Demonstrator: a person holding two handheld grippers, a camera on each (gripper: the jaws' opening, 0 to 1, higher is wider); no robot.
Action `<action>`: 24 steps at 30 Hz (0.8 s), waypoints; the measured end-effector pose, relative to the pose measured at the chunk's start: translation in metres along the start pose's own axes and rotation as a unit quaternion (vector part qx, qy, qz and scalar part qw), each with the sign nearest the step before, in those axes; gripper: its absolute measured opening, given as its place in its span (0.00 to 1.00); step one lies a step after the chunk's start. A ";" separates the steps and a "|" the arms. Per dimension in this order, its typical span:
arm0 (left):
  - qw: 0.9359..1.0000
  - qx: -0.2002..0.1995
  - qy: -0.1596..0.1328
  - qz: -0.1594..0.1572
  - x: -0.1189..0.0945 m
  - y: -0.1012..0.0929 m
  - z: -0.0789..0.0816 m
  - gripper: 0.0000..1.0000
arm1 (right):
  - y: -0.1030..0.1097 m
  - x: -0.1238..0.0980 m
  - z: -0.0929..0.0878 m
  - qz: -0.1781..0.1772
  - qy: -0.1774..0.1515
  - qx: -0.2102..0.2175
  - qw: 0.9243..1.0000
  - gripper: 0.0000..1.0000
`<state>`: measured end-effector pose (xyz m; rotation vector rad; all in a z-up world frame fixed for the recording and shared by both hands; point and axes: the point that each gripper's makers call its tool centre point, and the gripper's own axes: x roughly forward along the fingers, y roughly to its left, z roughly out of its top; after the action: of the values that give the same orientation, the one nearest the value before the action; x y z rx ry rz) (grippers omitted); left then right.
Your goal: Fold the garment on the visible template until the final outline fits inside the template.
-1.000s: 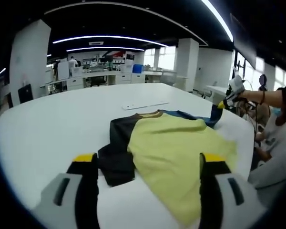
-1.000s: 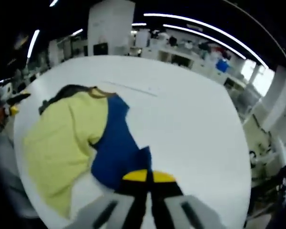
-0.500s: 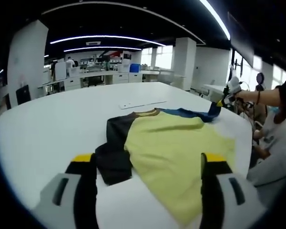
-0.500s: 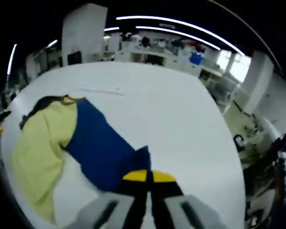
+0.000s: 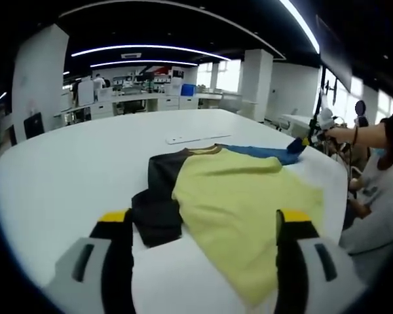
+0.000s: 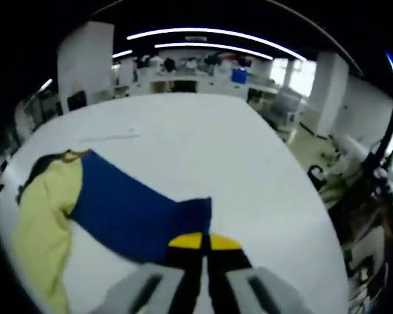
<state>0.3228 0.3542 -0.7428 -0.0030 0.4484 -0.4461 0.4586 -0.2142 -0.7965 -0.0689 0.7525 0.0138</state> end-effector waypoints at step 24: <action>1.000 0.004 0.005 -0.004 0.003 -0.001 -0.002 0.87 | -0.011 -0.007 -0.054 -0.057 0.051 0.188 0.979 0.03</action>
<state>0.3239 0.3526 -0.7455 0.0053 0.4570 -0.4569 0.4172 -0.2284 -0.8307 0.2491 0.8409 -0.2417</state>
